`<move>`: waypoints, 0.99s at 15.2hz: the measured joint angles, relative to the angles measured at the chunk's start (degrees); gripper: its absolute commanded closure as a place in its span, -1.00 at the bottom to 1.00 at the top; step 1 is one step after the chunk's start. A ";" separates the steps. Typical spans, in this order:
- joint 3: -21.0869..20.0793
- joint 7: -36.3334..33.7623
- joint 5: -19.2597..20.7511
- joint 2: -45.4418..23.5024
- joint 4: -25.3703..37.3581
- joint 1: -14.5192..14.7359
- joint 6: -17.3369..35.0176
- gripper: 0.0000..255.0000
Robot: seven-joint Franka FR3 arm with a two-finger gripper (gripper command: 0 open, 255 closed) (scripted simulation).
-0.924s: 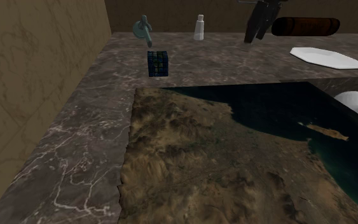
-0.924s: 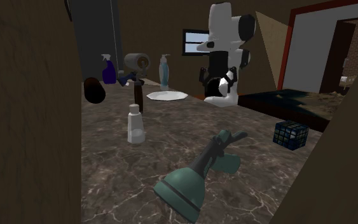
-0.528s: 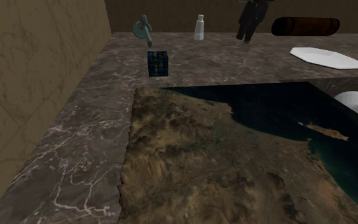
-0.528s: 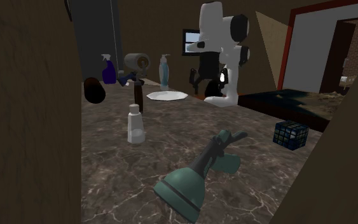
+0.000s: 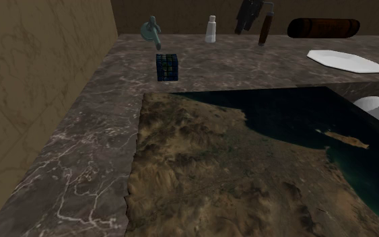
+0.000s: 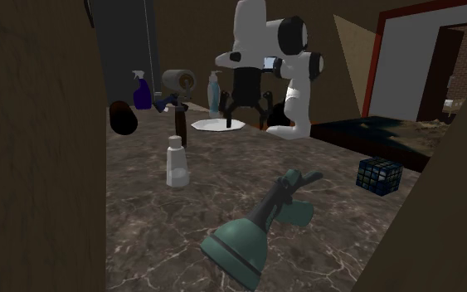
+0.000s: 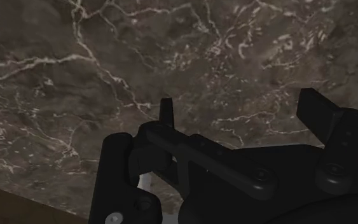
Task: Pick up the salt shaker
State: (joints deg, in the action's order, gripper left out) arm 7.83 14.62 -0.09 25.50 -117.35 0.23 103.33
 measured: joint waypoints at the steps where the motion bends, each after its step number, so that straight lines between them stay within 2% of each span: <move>1: 0.73 1.38 -0.12 -2.38 2.35 0.09 0.35 -1.00; 8: 4.94 10.79 -2.48 -16.03 15.23 0.21 3.12 -1.00; 13: 6.98 17.29 -6.02 -27.05 28.04 -0.71 2.42 -1.00; 15: 7.52 19.77 -7.96 -32.71 35.11 -1.60 1.38 -1.00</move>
State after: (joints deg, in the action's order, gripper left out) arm 15.35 34.39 -8.05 -7.21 -82.24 -1.37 104.71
